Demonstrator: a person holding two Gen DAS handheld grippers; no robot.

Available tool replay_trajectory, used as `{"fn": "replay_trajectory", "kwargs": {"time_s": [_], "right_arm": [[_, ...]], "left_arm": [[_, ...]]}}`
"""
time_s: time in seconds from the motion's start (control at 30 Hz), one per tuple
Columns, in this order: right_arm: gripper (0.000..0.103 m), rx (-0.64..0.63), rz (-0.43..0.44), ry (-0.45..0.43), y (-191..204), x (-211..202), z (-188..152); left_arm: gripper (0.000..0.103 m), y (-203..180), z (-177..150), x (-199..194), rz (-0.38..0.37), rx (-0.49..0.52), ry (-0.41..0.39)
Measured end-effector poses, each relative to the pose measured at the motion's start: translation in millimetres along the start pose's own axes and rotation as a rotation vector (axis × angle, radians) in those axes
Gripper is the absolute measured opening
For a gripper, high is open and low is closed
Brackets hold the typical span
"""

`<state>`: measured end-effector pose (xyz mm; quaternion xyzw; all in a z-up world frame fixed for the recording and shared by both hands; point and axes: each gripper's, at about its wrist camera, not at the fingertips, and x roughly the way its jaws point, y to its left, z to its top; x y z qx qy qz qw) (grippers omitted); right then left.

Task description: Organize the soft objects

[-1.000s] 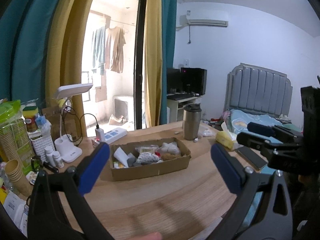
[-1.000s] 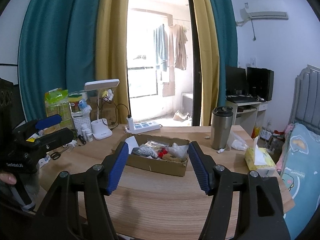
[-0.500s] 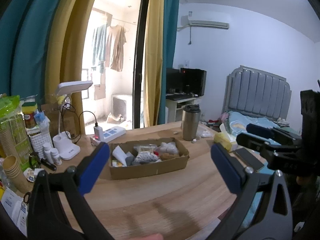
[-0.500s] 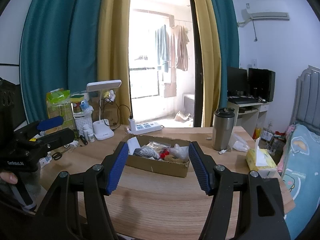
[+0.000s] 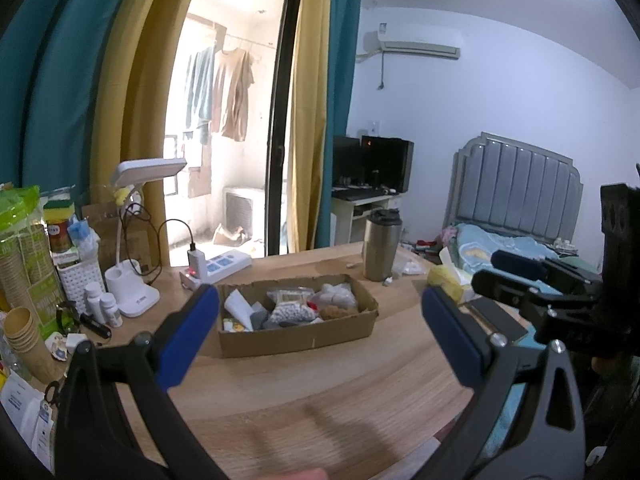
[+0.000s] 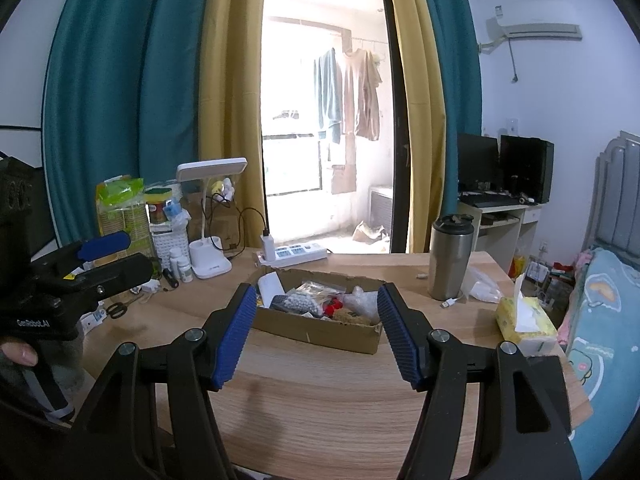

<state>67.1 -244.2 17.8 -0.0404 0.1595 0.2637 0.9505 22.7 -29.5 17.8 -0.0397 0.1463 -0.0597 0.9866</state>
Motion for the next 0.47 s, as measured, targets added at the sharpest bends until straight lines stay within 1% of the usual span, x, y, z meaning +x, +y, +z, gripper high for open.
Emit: {"fn": "replay_trajectory", "kwargs": {"time_s": [0.3, 0.47], "right_arm": [[0.066, 0.006, 0.005, 0.009, -2.4, 4.8, -2.3], [0.066, 0.011, 0.012, 0.009, -3.8, 8.5, -2.2]], "left_arm": [[0.102, -6.4, -3.9, 4.9, -0.006, -0.012, 0.014], [0.102, -7.5, -2.8, 8.4, 0.000, -0.008, 0.006]]}}
